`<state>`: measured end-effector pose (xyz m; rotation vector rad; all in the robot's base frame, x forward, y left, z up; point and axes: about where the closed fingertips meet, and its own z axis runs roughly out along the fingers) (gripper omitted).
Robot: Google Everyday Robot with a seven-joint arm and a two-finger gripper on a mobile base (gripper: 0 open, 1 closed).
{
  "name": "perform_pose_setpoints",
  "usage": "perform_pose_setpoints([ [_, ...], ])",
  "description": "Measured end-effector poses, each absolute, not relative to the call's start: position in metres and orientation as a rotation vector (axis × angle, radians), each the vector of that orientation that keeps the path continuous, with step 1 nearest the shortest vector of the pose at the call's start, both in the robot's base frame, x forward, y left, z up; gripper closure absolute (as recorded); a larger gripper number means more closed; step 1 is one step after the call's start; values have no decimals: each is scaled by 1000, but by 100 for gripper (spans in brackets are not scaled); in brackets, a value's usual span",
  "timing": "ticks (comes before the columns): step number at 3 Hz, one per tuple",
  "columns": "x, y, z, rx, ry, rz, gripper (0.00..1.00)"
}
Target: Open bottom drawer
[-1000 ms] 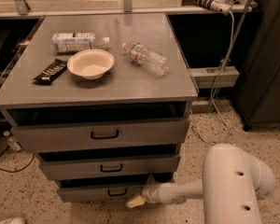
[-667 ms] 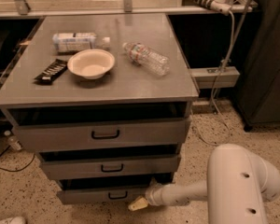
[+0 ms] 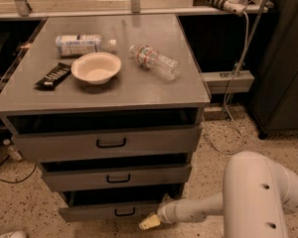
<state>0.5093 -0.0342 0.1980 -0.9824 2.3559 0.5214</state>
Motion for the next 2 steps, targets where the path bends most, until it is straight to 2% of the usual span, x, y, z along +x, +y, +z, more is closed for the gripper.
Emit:
perform_pose_setpoints([
  [2, 509, -34, 201, -982, 2356, 521, 0],
])
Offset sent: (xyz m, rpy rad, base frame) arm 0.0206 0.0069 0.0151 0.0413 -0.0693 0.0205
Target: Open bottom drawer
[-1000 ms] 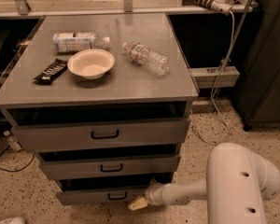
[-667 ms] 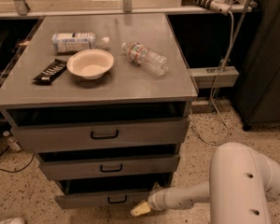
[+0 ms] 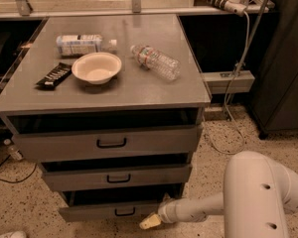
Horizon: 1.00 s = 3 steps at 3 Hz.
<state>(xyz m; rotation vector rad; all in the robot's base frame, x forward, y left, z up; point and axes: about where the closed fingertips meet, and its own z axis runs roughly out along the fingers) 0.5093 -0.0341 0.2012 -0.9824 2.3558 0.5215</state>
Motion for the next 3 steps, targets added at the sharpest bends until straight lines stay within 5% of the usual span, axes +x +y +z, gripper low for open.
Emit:
perform_pose_setpoints([
  [3, 518, -32, 210, -1003, 2317, 523, 0],
])
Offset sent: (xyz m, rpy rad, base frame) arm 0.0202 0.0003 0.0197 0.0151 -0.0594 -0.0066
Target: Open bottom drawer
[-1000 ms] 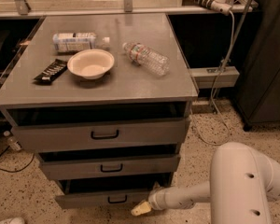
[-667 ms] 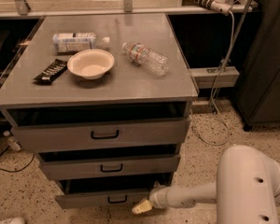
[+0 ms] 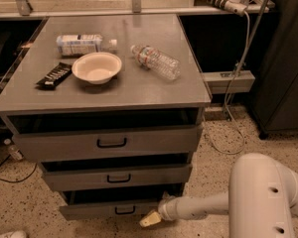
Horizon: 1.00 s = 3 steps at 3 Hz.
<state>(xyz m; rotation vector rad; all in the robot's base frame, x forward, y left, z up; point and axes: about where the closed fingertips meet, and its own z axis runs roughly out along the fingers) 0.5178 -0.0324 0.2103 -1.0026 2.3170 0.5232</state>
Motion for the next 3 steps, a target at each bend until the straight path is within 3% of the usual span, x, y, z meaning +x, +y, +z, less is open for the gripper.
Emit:
perform_pose_setpoints([
  [3, 514, -27, 197, -1048, 2348, 554, 0],
])
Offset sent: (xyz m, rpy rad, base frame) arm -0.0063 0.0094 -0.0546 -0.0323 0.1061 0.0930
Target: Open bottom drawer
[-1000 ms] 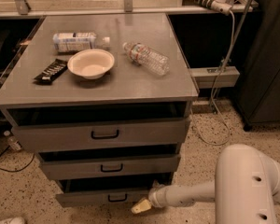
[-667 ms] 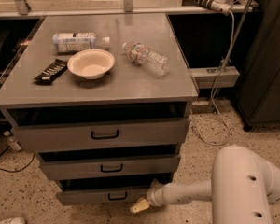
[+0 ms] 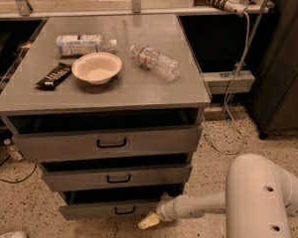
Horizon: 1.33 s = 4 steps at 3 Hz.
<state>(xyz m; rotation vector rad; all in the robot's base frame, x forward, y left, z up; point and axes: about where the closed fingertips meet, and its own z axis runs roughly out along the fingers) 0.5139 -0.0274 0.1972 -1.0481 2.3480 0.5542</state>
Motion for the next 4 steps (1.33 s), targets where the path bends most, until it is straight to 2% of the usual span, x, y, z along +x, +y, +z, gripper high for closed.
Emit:
perform_pose_setpoints([
  [1, 514, -28, 201, -1047, 2348, 554, 0],
  [2, 488, -73, 207, -937, 2448, 512, 0],
  [3, 428, -106, 214, -860, 2571, 486, 0],
  [4, 379, -102, 209, -903, 2622, 539, 0],
])
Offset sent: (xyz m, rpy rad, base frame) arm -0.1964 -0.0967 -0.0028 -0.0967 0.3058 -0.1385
